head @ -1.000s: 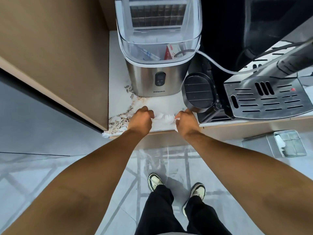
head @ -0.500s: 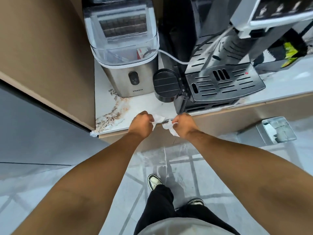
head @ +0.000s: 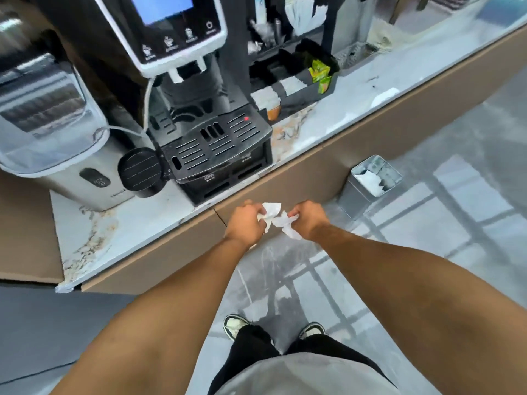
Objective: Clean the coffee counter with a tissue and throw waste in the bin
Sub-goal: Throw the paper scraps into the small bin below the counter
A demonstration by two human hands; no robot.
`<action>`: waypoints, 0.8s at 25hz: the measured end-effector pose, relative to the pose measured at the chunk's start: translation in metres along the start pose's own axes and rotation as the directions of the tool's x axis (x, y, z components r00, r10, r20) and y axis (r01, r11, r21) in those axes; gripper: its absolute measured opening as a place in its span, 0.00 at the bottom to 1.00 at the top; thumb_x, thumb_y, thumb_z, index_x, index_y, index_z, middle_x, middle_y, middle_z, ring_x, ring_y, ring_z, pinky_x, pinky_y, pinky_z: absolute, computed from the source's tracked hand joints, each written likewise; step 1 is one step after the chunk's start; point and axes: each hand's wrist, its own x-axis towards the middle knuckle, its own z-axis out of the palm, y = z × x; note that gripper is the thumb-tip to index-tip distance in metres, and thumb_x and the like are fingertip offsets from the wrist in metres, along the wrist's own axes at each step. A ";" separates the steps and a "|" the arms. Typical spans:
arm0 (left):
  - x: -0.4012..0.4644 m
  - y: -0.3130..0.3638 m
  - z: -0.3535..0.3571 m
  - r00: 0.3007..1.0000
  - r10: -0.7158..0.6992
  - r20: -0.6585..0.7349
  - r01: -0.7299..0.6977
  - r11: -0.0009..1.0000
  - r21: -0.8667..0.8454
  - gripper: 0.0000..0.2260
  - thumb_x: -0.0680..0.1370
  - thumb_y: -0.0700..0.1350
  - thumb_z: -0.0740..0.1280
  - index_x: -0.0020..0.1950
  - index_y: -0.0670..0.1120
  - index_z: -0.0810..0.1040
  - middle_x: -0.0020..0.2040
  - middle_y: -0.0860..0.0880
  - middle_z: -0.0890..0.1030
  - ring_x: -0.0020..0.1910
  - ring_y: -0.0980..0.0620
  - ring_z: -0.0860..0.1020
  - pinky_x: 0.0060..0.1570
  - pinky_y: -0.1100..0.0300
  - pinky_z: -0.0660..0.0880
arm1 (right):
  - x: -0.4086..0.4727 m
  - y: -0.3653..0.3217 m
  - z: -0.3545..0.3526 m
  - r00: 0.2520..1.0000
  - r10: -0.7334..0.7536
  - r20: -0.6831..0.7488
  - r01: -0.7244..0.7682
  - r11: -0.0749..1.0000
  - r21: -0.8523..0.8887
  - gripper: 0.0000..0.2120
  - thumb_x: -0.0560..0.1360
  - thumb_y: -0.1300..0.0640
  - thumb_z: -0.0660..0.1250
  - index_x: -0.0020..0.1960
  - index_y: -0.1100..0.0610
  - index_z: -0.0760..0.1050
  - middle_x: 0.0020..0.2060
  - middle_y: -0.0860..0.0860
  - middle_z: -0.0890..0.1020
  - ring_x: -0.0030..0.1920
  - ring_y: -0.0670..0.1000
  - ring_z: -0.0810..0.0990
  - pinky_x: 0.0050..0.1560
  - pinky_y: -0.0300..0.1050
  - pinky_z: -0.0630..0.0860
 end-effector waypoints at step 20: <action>0.171 0.267 0.171 0.920 0.331 0.211 -0.325 0.943 -0.063 0.06 0.75 0.39 0.66 0.47 0.47 0.81 0.44 0.50 0.79 0.42 0.50 0.74 0.41 0.60 0.66 | 0.016 0.309 -0.145 0.854 0.485 -0.186 -0.382 0.829 0.408 0.13 0.70 0.60 0.66 0.28 0.53 0.70 0.31 0.52 0.77 0.36 0.56 0.77 0.30 0.41 0.67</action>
